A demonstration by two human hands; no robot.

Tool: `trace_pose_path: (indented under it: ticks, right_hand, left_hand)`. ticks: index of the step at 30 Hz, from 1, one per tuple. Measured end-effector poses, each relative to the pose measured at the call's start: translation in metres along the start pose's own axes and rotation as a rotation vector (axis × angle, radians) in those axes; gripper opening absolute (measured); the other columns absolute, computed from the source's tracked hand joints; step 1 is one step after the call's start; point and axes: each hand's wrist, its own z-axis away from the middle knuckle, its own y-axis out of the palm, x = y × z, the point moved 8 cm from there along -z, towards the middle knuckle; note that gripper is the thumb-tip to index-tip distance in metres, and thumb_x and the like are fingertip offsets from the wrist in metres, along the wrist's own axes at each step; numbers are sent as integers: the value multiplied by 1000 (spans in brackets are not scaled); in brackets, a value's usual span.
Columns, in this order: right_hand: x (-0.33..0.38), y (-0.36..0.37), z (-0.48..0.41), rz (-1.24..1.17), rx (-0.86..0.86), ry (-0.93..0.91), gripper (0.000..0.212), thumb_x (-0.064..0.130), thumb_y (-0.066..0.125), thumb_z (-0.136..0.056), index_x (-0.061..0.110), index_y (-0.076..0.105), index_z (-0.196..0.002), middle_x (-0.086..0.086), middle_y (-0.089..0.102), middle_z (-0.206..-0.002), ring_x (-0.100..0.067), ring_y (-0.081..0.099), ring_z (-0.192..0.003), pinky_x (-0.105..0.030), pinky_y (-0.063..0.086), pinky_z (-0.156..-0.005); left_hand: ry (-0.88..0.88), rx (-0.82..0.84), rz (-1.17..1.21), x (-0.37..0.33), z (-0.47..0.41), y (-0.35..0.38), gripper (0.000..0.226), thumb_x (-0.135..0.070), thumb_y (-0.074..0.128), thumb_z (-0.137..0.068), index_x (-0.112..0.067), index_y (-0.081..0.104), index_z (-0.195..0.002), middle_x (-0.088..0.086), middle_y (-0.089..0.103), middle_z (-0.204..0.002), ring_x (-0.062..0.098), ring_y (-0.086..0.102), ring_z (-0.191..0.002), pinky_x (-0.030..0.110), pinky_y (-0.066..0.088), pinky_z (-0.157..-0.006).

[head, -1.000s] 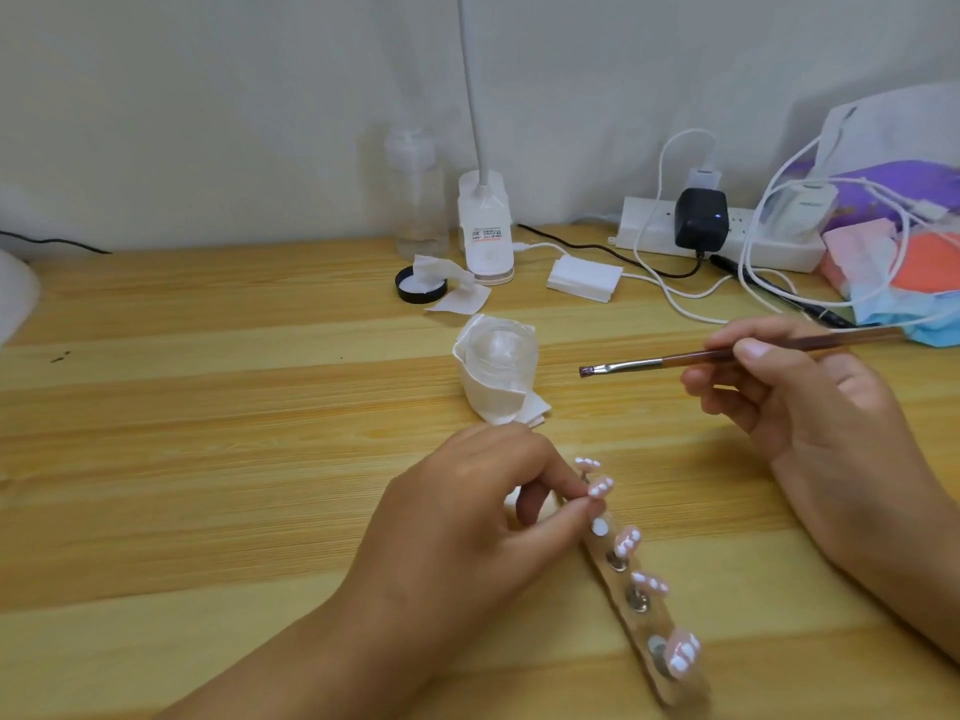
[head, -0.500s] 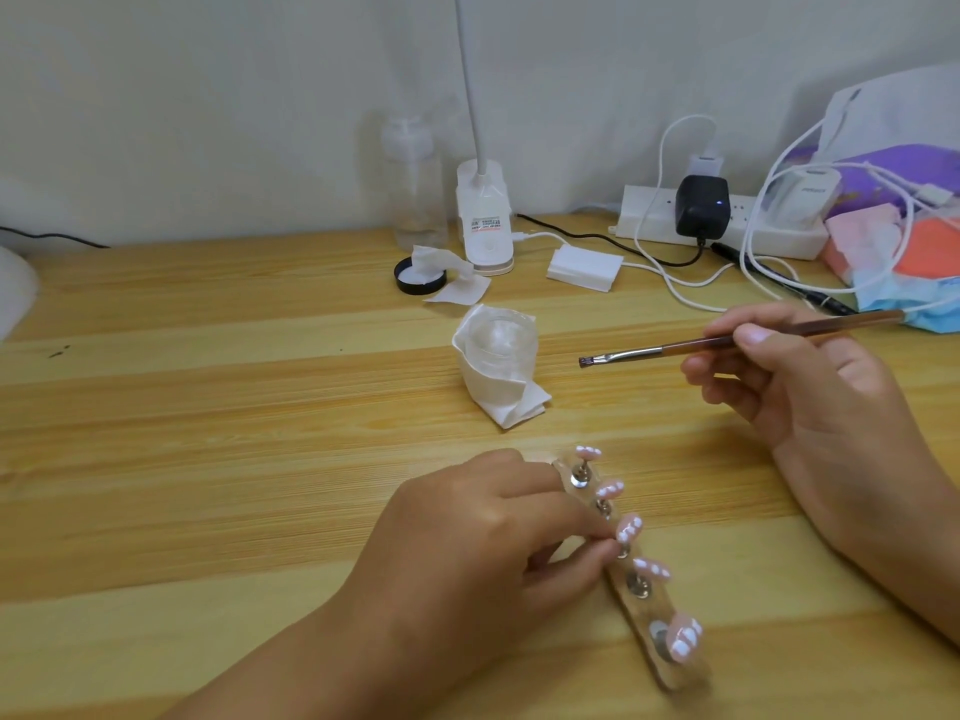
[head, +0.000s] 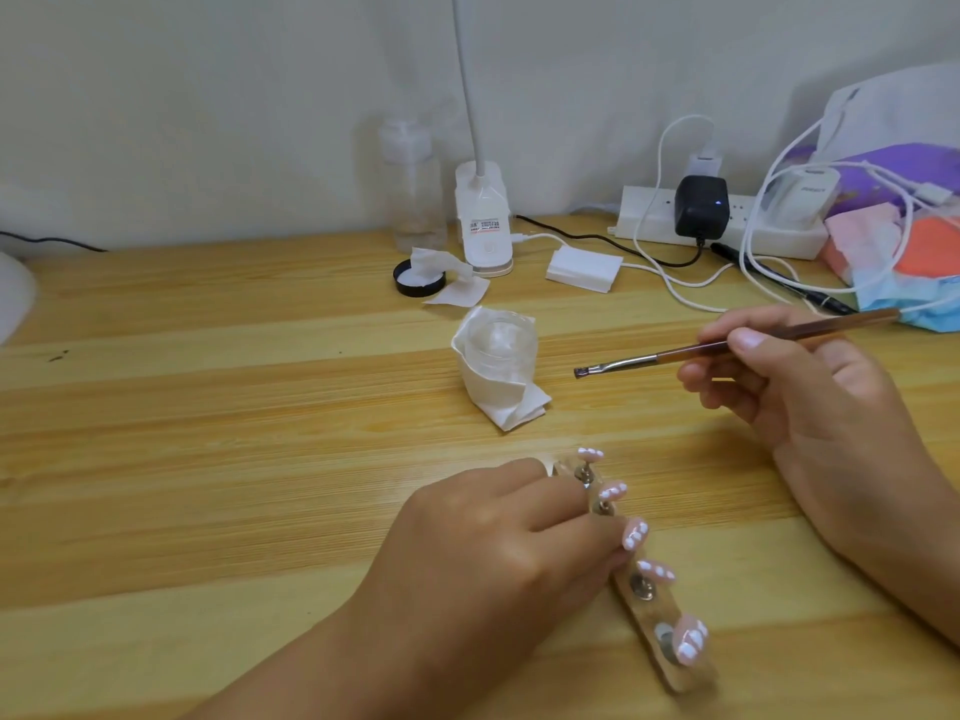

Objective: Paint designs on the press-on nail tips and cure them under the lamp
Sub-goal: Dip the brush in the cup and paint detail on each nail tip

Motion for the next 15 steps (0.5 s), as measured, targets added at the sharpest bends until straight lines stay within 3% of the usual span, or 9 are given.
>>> trace_pose_path:
  ticks: [4, 7, 11, 15]
  right_hand:
    - [2, 0, 1, 0, -4, -10, 14, 32, 61, -81, 28, 74, -84, -2, 72, -78, -14, 69, -78, -18, 53, -66]
    - [2, 0, 1, 10, -22, -15, 19, 23, 56, -87, 29, 74, -82, -4, 72, -78, -14, 69, -77, -18, 53, -66]
    - [4, -1, 1, 4, -34, -25, 18, 23, 57, -86, 28, 74, -84, -2, 71, -78, -14, 69, -77, -18, 53, -66]
    - [12, -2, 3, 12, -40, -81, 17, 41, 70, -82, 27, 72, -91, 0, 70, -80, -12, 68, -76, -19, 54, -67]
  left_hand:
    - [86, -45, -69, -8, 1, -3, 19, -27, 63, -93, -25, 78, -82, -9, 61, -69, 11, 44, -65, 21, 32, -53]
    - [40, -48, 34, -3, 2, -3, 14, -25, 66, -90, -24, 79, -86, -9, 62, -69, 10, 46, -62, 17, 32, -55]
    - [-110, -74, 391, 13, 0, -7, 12, -21, 68, -88, -23, 77, -95, -15, 43, -71, -2, 39, -69, 5, 31, -74]
    - [-447, -121, 820, 47, 3, -4, 12, -30, 69, -82, -26, 76, -91, -11, 47, -69, 3, 43, -63, 14, 36, -62]
